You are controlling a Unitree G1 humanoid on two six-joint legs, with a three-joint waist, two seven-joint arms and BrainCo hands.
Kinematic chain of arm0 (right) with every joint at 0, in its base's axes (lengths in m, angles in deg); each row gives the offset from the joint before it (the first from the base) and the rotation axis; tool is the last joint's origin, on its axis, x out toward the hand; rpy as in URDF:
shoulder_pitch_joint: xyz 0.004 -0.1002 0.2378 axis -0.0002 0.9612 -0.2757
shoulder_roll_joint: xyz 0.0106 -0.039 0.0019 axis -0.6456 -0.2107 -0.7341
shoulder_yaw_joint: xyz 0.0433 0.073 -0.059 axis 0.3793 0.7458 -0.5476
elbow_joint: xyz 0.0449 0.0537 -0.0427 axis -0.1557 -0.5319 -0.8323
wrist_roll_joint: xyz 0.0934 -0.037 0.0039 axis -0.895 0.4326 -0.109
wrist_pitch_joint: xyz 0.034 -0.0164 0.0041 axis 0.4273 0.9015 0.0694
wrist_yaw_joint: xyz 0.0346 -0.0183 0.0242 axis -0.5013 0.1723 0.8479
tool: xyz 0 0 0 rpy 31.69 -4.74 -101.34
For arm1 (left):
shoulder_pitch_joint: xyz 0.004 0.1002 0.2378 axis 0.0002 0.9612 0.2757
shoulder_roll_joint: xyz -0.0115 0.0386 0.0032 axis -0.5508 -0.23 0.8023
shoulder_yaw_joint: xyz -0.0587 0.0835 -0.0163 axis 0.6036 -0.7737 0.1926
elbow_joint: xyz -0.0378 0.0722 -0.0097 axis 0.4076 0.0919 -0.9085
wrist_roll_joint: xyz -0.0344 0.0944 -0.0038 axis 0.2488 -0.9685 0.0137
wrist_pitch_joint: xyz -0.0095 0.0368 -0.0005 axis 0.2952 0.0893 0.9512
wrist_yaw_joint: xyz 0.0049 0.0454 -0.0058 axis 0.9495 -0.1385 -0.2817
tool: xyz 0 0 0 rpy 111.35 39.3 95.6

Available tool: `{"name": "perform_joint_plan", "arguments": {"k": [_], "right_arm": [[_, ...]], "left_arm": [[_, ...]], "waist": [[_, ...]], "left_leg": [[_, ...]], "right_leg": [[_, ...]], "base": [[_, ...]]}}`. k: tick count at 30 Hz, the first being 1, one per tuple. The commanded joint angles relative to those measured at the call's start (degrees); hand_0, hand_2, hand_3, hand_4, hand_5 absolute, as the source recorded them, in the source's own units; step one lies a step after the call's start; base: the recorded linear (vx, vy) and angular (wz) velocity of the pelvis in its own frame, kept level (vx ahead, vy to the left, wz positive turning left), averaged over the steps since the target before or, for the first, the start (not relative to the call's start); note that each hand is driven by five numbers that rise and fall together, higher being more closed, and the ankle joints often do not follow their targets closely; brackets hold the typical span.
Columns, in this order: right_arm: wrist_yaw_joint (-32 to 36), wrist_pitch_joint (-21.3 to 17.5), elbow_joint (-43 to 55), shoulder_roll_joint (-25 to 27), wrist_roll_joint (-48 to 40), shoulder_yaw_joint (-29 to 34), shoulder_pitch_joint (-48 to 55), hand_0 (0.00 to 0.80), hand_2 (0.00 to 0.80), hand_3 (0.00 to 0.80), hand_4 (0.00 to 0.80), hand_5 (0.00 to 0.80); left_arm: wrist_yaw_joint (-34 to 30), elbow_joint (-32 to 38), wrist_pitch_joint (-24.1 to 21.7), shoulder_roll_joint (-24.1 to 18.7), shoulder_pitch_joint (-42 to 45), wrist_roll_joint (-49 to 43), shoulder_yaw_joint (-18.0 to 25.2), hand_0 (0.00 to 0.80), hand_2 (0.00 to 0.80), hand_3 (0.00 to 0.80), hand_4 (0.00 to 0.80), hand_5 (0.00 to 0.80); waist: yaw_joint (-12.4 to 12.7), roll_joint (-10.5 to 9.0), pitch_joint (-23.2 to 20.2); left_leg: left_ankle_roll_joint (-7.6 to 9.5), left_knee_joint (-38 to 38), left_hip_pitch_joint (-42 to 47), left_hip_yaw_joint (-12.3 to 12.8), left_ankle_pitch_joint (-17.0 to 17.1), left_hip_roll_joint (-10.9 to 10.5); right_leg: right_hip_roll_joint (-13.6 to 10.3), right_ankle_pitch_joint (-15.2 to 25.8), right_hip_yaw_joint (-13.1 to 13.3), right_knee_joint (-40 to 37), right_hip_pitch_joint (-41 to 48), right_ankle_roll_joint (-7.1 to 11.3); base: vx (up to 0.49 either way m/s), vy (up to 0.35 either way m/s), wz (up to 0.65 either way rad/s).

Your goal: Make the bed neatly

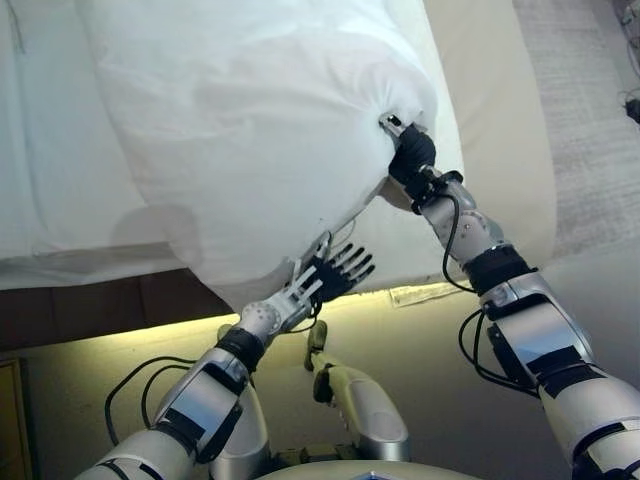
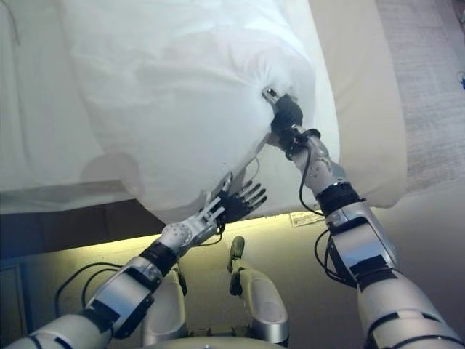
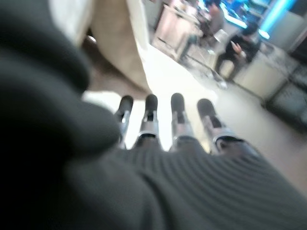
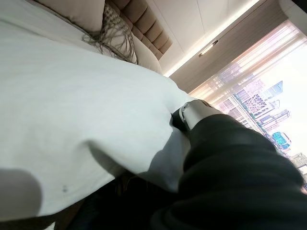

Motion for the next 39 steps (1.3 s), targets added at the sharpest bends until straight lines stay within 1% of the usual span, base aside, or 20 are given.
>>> {"name": "perform_joint_plan", "arguments": {"k": [1,4,10,14,17,18,19,22,23,25,26,27,30,35,39], "right_arm": [[1.2,-5.9,11.4,2.3,-2.5,1.3,-1.9,0.8,0.8,0.8,0.8,0.8],[1.8,-5.8,14.6,2.1,-1.7,1.8,0.5,0.8,0.8,0.8,0.8,0.8],[2.5,-5.0,21.2,1.1,-0.2,3.8,6.1,0.8,0.8,0.8,0.8,0.8],[3.6,-4.4,24.6,0.8,0.6,4.5,8.9,0.8,0.8,0.8,0.8,0.8],[4.3,-3.7,25.2,0.9,0.7,4.3,9.8,0.8,0.8,0.8,0.8,0.8],[4.5,-3.7,25.1,0.9,0.7,4.3,9.9,0.8,0.8,0.8,0.8,0.8],[4.8,-3.4,24.8,0.9,0.7,4.1,9.8,0.8,0.8,0.8,0.8,0.8],[4.4,-3.2,24.3,0.9,0.4,3.3,9.2,0.8,0.8,0.8,0.8,0.8],[4.2,-3.1,24.3,1.0,0.4,3.2,9.1,0.8,0.8,0.8,0.8,0.8],[3.8,-2.6,24.0,1.2,0.5,2.9,8.9,0.8,0.8,0.8,0.8,0.8],[3.7,-2.7,23.7,1.2,0.5,2.7,8.8,0.8,0.8,0.8,0.8,0.8],[3.6,-2.6,23.3,1.1,0.5,2.5,8.8,0.8,0.8,0.8,0.8,0.8],[3.2,-2.6,21.9,1.2,-0.7,2.0,8.6,0.8,0.8,0.8,0.8,0.8],[2.1,-2.2,18.8,0.9,-2.4,1.0,7.7,0.8,0.8,0.8,0.8,0.8],[1.6,-2.1,15.8,0.9,-2.5,0.7,7.4,0.8,0.8,0.8,0.8,0.8]], "left_arm": [[-3.7,0.7,-5.9,6.5,-3.8,7.3,1.5,0.0,0.0,0.0,0.0,0.0],[-8.1,1.4,-11.4,8.3,-4.3,8.1,4.0,0.0,0.0,0.0,0.0,0.0],[-11.1,3.6,-20.1,9.8,-6.2,8.1,7.4,0.0,0.0,0.0,0.0,0.0],[-11.9,3.4,-22.9,8.8,-8.7,8.1,9.1,0.0,0.0,0.0,0.0,0.0],[-11.6,3.2,-24.8,8.3,-10.3,8.1,9.9,0.0,0.0,0.0,0.0,0.0],[-11.5,3.2,-25.0,8.2,-10.4,8.1,9.9,0.0,0.0,0.0,0.0,0.0],[-11.3,2.9,-25.5,8.1,-10.7,8.1,10.2,0.0,0.0,0.0,0.0,0.0],[-10.7,2.0,-25.6,7.7,-11.1,8.1,10.3,0.0,0.0,0.0,0.0,0.0],[-10.5,1.8,-25.5,7.6,-11.2,8.1,10.5,0.0,0.0,0.0,0.0,0.0],[-10.0,1.7,-25.2,7.3,-10.9,8.1,10.4,0.0,0.0,0.0,0.0,0.0],[-9.9,1.6,-25.1,7.3,-10.8,8.1,10.3,0.22,0.22,0.22,0.22,0.22],[-9.7,1.4,-24.9,7.3,-10.6,8.1,10.1,0.794,0.794,0.794,0.794,0.794],[-9.2,1.3,-24.5,7.7,-9.6,8.1,9.1,0.8,0.8,0.8,0.8,0.8],[-9.1,2.1,-24.7,9.7,-7.9,8.1,7.3,0.8,0.8,0.8,0.8,0.8],[-7.4,4.3,-26.5,11.2,-6.5,8.1,5.7,0.8,0.8,0.8,0.8,0.8]], "waist": [[-2.4,-0.01,-1.1],[-3.4,-0.91,-0.8],[-5.0,-3.02,-1.0],[-6.2,-4.14,-1.1],[-6.8,-4.43,-1.4],[-6.8,-4.41,-1.3],[-6.9,-3.93,-1.6],[-6.9,-3.42,-1.5],[-6.8,-3.54,-1.2],[-6.6,-3.22,-1.2],[-6.5,-3.12,-1.2],[-6.3,-3.02,-1.3],[-5.8,-2.76,-1.5],[-4.9,-2.29,-2.0],[-4.2,-1.81,-2.6]], "left_leg": [[-1.77,2.0,-1.5,-0.2,-0.5,4.7],[-2.08,2.6,-1.8,0.0,-0.5,5.3],[-2.55,2.6,-2.0,0.3,-0.6,6.3],[-2.82,2.3,-1.8,0.8,-0.6,6.9],[-3.02,2.0,-1.3,1.1,-0.6,7.3],[-3.06,1.9,-1.3,1.2,-0.6,7.4],[-3.56,1.7,-0.5,0.8,-2.1,7.6],[-3.6,1.2,-0.4,0.6,-1.7,7.5],[-3.17,1.1,-1.0,1.0,-0.1,7.2],[-3.15,0.8,-0.8,0.8,0.0,7.1],[-3.16,0.8,-0.7,0.8,0.0,7.1],[-3.14,0.6,-0.5,0.7,0.0,7.0],[-3.1,0.2,-0.1,0.4,0.0,6.7],[-2.97,-0.7,0.9,0.0,-0.1,6.3],[-2.89,-0.9,1.6,-0.4,-0.3,6.0]], "right_leg": [[-3.7,-2.1,2.3,3.3,-0.2,6.57],[-3.1,-2.5,2.7,3.8,-0.5,6.28],[-2.5,-3.0,2.9,4.2,-0.9,6.12],[-2.0,-3.2,3.0,4.2,-1.0,6.02],[-1.9,-3.5,2.9,4.2,-0.8,5.93],[-1.8,-3.6,2.9,4.2,-0.8,5.92],[-1.6,-4.9,3.2,4.4,-0.2,6.24],[-1.7,-5.1,3.1,4.6,-0.4,6.05],[-2.0,-4.0,2.8,4.5,-0.9,5.61],[-2.2,-4.2,2.6,4.5,-0.7,5.6],[-2.2,-4.2,2.5,4.5,-0.7,5.61],[-2.3,-4.3,2.4,4.4,-0.5,5.6],[-2.6,-4.3,2.0,4.1,0.0,5.7],[-2.9,-4.3,1.4,3.4,1.2,5.9],[-3.1,-4.4,1.1,3.2,2.1,6.09]], "base": [[0.017,-0.062,-0.06],[0.023,-0.055,-0.07],[0.025,-0.067,-0.04],[0.017,-0.038,0.0],[0.0,0.0,0.0],[0.098,0.023,-0.02],[0.09,0.03,-0.01],[0.002,0.021,0.0],[-0.079,0.013,-0.01],[-0.033,0.016,0.03],[0.015,0.02,0.04],[0.014,0.013,0.04],[0.009,0.003,0.03],[0.004,0.002,0.04],[0.008,0.003,0.03]]}}
